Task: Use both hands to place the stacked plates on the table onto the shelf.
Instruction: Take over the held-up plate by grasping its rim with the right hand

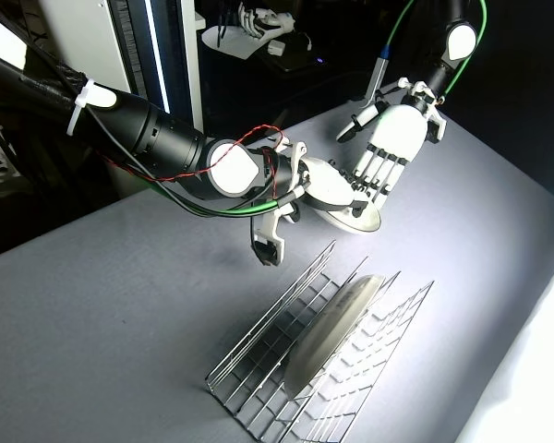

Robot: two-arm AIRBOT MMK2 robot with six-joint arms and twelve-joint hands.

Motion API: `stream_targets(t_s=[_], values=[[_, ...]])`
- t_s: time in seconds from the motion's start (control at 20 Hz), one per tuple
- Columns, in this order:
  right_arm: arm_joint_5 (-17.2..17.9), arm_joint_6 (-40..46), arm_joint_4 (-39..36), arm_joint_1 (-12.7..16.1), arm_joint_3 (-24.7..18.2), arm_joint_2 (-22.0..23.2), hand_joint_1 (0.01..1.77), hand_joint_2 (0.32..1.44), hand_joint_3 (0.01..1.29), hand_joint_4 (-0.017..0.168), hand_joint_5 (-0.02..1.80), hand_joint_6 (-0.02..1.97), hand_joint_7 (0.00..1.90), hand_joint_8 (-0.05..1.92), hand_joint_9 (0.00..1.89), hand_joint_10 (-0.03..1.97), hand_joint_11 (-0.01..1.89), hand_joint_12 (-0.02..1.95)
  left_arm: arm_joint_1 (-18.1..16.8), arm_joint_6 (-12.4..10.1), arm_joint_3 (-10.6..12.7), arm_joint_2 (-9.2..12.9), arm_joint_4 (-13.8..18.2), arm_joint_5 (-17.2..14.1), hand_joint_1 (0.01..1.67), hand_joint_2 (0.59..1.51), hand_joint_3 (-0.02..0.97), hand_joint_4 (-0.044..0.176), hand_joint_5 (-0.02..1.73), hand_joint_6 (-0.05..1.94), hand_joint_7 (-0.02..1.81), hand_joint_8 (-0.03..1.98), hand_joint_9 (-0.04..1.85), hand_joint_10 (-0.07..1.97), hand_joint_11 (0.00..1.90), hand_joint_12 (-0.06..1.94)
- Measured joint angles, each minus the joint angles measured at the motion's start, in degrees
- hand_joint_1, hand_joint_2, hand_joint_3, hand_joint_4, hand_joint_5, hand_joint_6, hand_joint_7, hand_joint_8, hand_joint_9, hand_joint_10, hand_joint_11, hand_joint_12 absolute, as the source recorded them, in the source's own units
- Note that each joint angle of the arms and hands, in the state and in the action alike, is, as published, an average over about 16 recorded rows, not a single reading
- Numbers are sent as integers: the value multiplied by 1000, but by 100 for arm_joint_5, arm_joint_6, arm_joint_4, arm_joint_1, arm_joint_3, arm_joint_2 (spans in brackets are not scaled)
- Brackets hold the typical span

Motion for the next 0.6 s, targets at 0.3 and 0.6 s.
stream_targets(t_s=[0.3, 0.6], values=[[74, -2, 33, 0, 0, -1, 1245, 1024, 15, 2, 399, 25, 382, 8, 346, 54, 86, 1178, 0, -1, 0, 0, 1, 0, 21, 1150, 21, -10, -14, -37, -13, -23, -28, -49, 46, 37], [237, -20, 69, 0, 0, 1, 1253, 1025, 14, -3, 574, 198, 580, 225, 557, 357, 351, 1336, -35, -16, 3, 1, 44, -2, 21, 1155, 21, -11, -15, -37, -13, -24, -28, -49, 39, 31]])
